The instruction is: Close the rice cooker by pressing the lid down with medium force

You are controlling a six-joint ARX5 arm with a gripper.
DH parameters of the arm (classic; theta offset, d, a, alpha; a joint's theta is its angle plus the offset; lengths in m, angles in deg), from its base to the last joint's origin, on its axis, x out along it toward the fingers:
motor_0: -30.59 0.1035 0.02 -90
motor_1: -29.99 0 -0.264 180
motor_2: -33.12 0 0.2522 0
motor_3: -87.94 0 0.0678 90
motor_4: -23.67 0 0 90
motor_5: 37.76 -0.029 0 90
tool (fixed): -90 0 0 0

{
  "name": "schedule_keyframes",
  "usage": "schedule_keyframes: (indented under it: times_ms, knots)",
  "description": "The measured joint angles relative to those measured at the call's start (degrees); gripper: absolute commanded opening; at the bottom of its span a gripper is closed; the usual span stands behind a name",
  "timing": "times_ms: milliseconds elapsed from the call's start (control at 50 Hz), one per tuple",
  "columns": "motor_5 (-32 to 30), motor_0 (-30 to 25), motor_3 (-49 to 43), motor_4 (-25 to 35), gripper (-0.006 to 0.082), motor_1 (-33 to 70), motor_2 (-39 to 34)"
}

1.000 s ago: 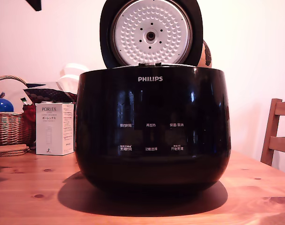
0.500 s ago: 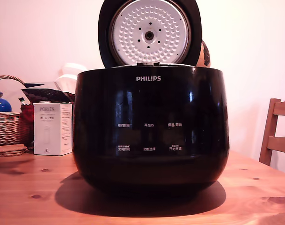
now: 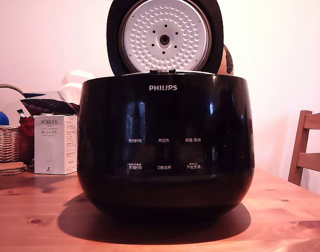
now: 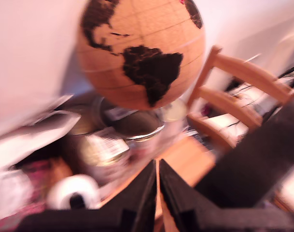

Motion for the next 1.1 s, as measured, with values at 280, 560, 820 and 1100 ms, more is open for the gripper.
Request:
schedule_keyframes:
  times_ms: [280, 560, 820, 1100]
  knots:
    - [3.1, 0.0, 2.0, 7.7, -0.0023, 3.1, 0.0]
    - [4.4, 0.0, 0.1, 11.8, -0.0023, 3.2, 0.0]
    - [4.0, -0.1, -5.1, 13.4, -0.0023, 3.2, 0.0]
    - [1.4, -2.5, -12.2, 15.1, -0.0023, 3.2, 0.0]
